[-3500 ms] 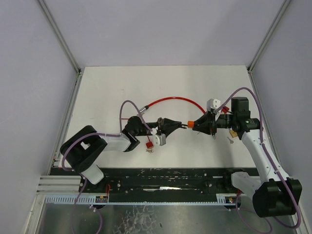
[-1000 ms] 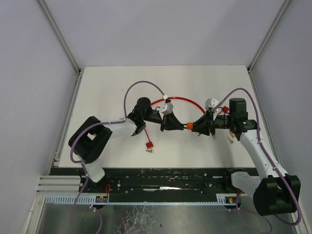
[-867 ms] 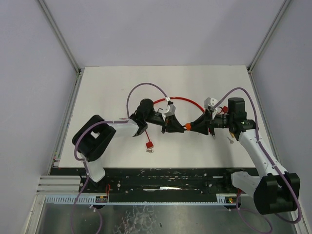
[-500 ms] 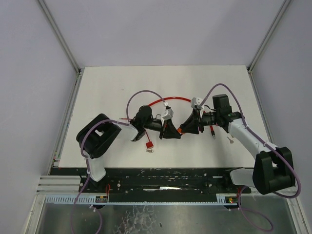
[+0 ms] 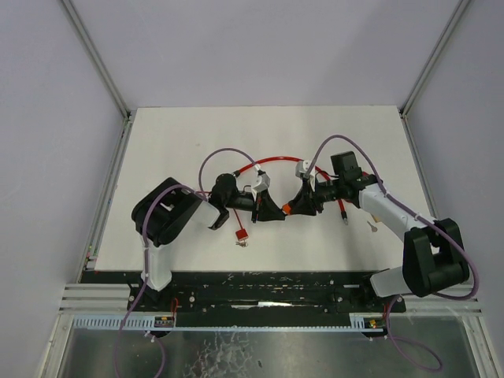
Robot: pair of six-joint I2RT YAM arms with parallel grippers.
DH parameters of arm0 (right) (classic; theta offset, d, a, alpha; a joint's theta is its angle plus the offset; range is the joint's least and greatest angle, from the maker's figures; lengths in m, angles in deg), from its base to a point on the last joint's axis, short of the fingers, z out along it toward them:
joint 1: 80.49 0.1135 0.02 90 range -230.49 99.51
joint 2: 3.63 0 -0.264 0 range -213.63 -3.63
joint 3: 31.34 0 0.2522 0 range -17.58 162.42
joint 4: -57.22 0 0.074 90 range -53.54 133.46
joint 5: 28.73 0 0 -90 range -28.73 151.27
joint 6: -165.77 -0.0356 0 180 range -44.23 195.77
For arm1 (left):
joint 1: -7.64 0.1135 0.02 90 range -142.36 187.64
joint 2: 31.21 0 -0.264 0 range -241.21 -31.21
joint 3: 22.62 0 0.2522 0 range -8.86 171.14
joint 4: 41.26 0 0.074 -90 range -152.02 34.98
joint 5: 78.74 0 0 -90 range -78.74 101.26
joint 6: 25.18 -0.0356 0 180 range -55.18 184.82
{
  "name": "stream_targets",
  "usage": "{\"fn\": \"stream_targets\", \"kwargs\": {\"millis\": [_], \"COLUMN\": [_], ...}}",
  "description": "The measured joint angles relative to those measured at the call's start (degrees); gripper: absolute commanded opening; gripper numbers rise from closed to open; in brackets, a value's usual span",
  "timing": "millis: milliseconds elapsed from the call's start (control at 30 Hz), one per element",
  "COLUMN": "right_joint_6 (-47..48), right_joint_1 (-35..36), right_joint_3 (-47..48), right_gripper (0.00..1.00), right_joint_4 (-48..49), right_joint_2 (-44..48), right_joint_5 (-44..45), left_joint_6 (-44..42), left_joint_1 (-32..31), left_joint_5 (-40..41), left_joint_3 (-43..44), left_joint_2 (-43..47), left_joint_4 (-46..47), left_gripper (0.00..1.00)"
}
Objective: Lock with the key
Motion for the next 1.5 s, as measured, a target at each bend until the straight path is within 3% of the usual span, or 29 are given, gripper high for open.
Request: {"fn": "stream_targets", "kwargs": {"millis": [467,1067,1500], "right_joint_6": [0.7,-5.99,-6.78], "right_joint_1": [2.75,2.34,1.27], "right_joint_3": [0.07,-1.92,-3.17], "right_gripper": [0.0,0.0,0.0], "right_joint_4": [-4.96,-5.11,-16.0], "right_joint_2": [-5.64,-4.2,-4.2], "right_joint_5": [8.48,11.93,14.1], "left_joint_6": [-4.26,-2.86,2.75], "left_joint_1": [0.02,-1.44,-6.43], "left_joint_5": [-0.09,-3.87,-8.33], "left_joint_3": [0.28,4.94,10.14], "left_joint_2": [-2.73,-7.06,-12.55], "left_joint_4": [-0.66,-0.37,0.24], "left_gripper": [0.0,0.0,0.0]}}
